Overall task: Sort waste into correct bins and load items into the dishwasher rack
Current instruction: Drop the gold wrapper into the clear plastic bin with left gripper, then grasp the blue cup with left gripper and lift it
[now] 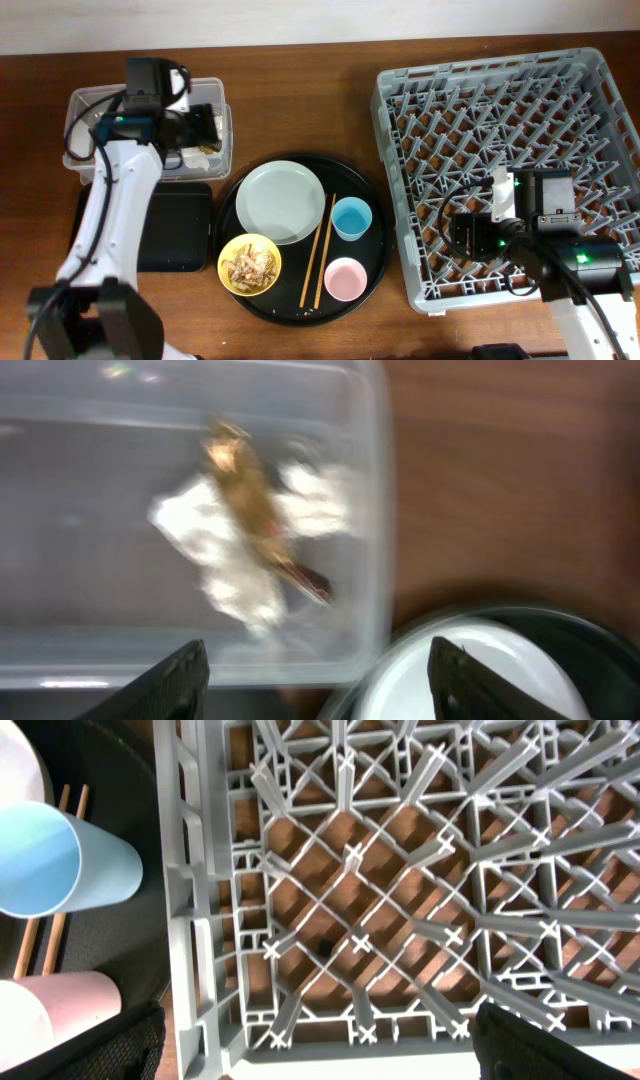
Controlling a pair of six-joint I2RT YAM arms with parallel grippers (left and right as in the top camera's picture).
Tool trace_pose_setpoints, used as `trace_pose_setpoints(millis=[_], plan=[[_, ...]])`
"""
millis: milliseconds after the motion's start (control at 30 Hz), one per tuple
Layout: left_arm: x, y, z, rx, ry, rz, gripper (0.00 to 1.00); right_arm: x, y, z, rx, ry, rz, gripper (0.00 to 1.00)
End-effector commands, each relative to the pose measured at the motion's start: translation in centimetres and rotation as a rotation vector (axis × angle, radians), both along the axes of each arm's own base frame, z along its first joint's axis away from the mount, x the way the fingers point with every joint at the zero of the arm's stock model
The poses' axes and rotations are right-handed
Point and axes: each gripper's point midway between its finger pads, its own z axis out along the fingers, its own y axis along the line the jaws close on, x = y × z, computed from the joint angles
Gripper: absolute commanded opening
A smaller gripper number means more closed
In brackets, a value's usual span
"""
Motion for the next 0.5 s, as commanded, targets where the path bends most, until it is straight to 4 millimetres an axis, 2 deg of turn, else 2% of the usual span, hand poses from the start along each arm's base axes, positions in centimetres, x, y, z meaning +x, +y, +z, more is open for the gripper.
trace_pose_setpoints(millis=[0,33,133,233,400,467], plan=[[-3.8,-7.5,1.1,-0.134,0.07,-0.203,0.72,0.3,0.0,0.7,-0.001,-0.022,-0.005,0.99],[-5.6,-9.7,0.0,-0.127,0.144,-0.259,0.72,0.3,0.0,0.7,-0.001,-0.022,-0.005,0.99],[-8.8,-14.9,-2.5,-0.118,0.239,-0.401,0.73,0.3,0.0,0.7,-0.001,-0.021,-0.005,0.99],[-11.9,-18.8,-5.0,-0.092,0.322,-0.519,0.73,0.3,0.0,0.7,-0.001,-0.021,-0.005,0.99],[-13.5,-22.8,-8.3,-0.061,0.382,-0.619,0.72,0.3,0.0,0.7,-0.001,-0.021,-0.005,0.99],[-13.6,-23.6,-10.3,-0.047,0.412,-0.634,0.66,0.3,0.0,0.7,-0.001,-0.021,-0.005,0.99]])
